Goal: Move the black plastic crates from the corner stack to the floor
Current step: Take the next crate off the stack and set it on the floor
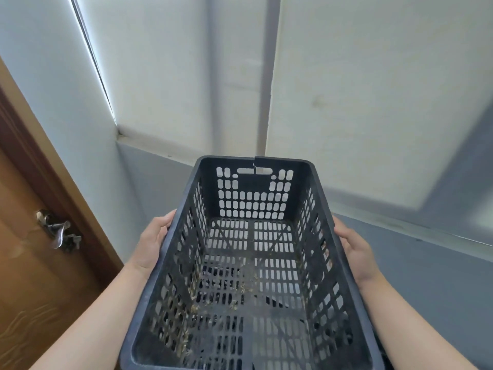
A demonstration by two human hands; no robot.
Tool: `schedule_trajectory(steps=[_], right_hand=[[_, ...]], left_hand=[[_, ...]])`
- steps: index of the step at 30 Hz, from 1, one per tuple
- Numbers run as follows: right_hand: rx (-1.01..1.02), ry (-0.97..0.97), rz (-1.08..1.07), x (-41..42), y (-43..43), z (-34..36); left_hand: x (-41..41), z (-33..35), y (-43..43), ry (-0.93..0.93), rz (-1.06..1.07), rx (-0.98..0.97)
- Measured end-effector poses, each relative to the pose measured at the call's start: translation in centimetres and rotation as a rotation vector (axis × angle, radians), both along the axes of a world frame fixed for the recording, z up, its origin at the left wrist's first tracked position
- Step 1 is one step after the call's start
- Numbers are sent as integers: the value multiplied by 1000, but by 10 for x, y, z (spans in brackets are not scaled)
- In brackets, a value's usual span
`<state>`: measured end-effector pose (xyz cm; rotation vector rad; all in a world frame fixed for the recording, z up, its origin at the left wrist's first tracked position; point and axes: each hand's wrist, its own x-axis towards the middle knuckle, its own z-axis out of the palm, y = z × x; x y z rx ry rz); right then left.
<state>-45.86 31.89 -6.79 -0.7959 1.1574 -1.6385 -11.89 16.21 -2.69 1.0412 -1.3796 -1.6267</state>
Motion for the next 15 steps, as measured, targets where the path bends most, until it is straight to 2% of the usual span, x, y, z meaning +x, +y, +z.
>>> schedule_trajectory(steps=[15], right_hand=[[54,16,-276,-43,149,-6]], left_hand=[[-100,-4,76,1,-283,13]])
